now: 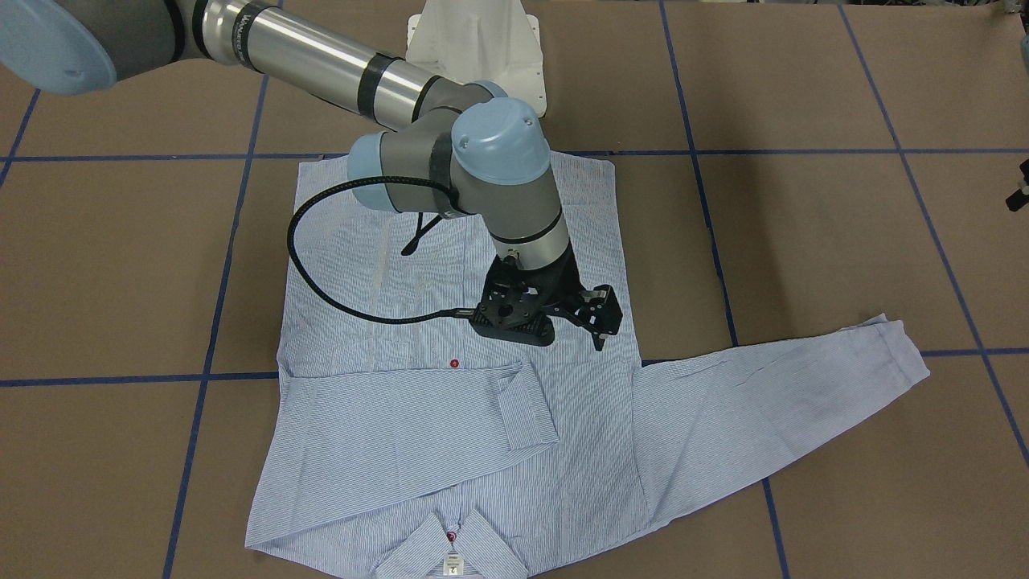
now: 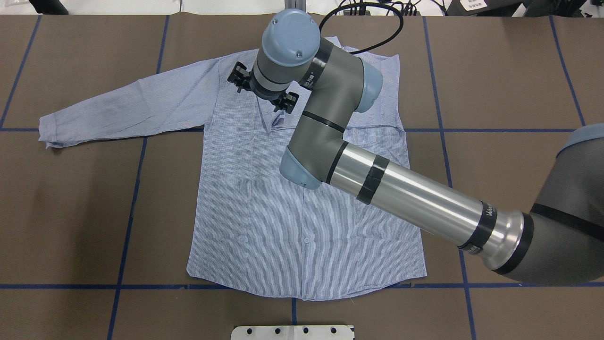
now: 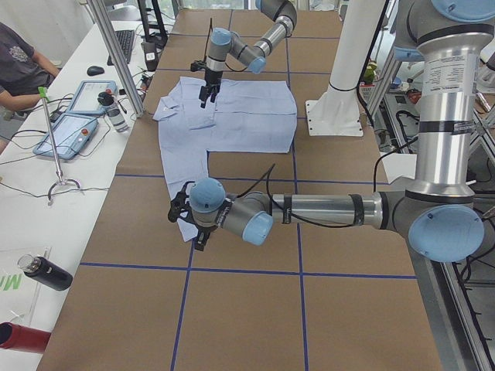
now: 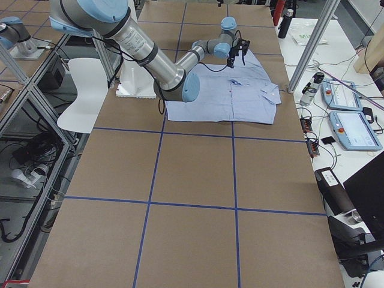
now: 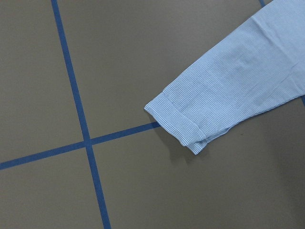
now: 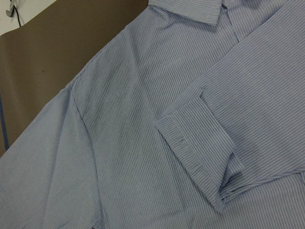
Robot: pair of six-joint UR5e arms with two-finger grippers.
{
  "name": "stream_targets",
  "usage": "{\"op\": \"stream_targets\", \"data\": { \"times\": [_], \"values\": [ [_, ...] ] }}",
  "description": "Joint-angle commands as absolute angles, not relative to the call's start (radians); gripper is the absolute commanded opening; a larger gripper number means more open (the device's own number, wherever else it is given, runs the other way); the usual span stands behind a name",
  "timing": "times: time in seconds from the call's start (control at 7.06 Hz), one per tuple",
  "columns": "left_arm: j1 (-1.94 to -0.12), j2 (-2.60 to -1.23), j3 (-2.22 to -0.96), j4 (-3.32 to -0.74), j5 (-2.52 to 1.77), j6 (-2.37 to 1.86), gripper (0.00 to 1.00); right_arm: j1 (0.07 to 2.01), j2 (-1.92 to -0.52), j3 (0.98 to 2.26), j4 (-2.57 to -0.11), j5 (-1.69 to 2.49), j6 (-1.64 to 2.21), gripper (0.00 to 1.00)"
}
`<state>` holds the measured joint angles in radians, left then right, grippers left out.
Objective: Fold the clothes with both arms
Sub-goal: 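Fold the grasped sleeve across the shirt front toward the collar, then release the sleeve with the right gripper while the left gripper grasps the other cuff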
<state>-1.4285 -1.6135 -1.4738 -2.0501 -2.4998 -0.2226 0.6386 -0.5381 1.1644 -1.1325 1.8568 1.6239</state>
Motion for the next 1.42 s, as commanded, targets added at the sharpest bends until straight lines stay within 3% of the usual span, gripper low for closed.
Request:
{"op": "stream_targets", "data": {
  "times": [0.0, 0.71, 1.27],
  "values": [
    [-1.353, -1.765, -1.298, -2.075, -2.508, -0.430, 0.99, 0.640, -0.595, 1.228, -1.135, 1.853, 1.623, 1.00],
    [-1.201, -1.772, -1.145, -2.449, -2.476, -0.837, 0.91, 0.672, -0.712, 1.362, -1.126, 1.853, 1.611, 1.00],
    [-1.187, -1.778, -1.103, -2.473, -2.456, -0.839, 0.72, 0.670, -0.729, 1.376, -1.126, 1.850, 1.609, 1.00]
  ]
}}
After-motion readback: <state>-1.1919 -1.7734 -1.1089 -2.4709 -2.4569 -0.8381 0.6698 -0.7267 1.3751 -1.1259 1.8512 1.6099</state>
